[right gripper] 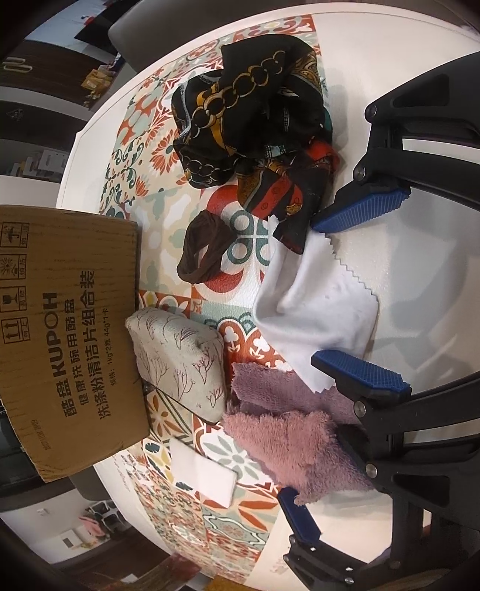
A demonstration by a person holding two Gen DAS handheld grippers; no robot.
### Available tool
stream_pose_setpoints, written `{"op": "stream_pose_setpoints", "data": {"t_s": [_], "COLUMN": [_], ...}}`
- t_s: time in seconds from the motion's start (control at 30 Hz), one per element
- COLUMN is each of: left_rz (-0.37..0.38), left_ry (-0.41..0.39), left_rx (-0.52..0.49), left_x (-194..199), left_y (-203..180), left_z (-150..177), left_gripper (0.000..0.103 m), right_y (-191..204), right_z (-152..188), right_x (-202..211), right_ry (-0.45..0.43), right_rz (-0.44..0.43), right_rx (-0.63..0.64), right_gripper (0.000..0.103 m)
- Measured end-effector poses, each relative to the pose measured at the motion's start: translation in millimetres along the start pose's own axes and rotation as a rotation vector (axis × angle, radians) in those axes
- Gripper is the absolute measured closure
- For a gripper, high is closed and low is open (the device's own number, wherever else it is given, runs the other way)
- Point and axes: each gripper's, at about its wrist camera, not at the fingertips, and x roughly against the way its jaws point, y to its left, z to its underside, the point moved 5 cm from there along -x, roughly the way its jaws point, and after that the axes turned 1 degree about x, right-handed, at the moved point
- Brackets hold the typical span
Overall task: Organize soft objects
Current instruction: 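Grasp the mauve towel with the left tool while the right tool grasps the white cloth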
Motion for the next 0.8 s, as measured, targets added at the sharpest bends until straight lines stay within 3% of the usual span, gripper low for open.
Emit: {"op": "stream_pose_setpoints", "data": {"t_s": [0.2,0.27,0.37,0.5,0.8], "left_rz": [0.007,0.010,0.011,0.032,0.049], "left_ry": [-0.003,-0.003,-0.004,0.003,-0.032], "left_rx": [0.008,0.009,0.021,0.055,0.096], "left_x": [-2.7,-2.1,0.0,2.3,29.5], "left_y": [-0.8,-0.9,0.5,4.2,8.0], "left_z": [0.5,-0.4,-1.1,-1.4,-3.0], "left_gripper": [0.054,0.067,0.080,0.084,0.085], "right_y": [1.1,1.9,1.7,3.1,10.6], "right_z": [-0.4,-1.0,-1.3,0.8,-1.4], "right_x": [0.8,1.6,2.7,5.5,36.2], "right_ry": [-0.002,0.004,0.012,0.022,-0.035], "right_rz": [0.024,0.016,-0.005,-0.046,-0.081], "right_rx": [0.027,0.032,0.019,-0.004,-0.004], "right_gripper": [0.056,0.066,0.080,0.088,0.089]}}
